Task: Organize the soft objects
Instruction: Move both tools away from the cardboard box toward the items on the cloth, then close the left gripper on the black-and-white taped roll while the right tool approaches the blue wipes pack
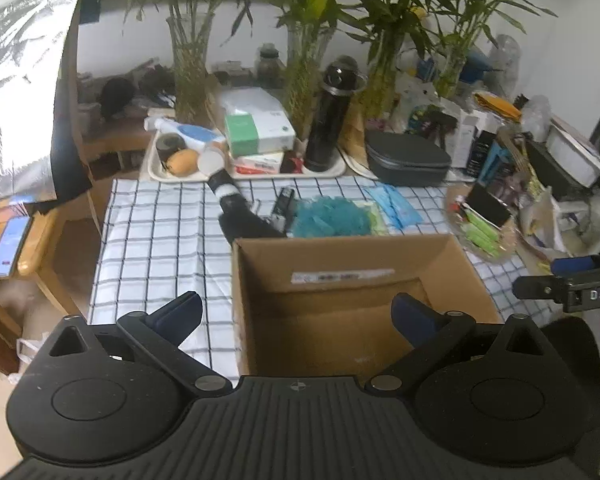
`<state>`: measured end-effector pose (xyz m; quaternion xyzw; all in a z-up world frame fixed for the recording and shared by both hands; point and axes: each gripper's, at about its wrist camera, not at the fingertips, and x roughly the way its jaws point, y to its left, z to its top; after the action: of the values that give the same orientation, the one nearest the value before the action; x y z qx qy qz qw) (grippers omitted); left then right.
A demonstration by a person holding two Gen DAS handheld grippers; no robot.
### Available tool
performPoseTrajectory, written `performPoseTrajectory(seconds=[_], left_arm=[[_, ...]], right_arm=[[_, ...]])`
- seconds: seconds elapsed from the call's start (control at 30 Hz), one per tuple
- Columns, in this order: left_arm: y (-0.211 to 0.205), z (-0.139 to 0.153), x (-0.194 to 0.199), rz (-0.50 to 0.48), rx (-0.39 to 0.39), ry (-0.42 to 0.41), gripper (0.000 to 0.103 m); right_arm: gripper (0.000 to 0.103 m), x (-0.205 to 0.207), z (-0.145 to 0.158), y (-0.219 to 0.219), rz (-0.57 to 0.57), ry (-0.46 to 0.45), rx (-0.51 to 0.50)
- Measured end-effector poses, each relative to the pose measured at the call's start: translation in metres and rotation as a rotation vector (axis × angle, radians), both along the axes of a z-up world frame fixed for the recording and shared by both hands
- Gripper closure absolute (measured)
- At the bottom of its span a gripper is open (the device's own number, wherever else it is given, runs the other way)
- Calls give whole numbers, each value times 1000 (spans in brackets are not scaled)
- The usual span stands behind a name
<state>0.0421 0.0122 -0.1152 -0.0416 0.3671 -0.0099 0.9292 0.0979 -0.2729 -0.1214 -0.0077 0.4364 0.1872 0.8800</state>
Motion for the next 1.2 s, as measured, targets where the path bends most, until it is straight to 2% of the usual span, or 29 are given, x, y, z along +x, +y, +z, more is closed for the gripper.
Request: performPoseTrajectory(seconds=[0.4, 0.63, 0.77, 1.07, 1.2], left_arm=[[30, -14, 44, 22, -23, 29, 0], [55, -23, 74, 22, -94, 12, 0], [68, -29, 93, 17, -106, -2, 0], [102, -48, 149, 33, -169, -26, 0], [111, -64, 180, 45, -144, -22, 0]], right_arm=[[0, 35, -7, 18, 35, -41, -1], [0, 63, -14, 31, 57, -55, 15], [0, 83, -19, 35, 46, -65, 14], [0, 127, -42, 21, -32, -67, 111], [0, 136, -54, 16, -39, -50, 144]])
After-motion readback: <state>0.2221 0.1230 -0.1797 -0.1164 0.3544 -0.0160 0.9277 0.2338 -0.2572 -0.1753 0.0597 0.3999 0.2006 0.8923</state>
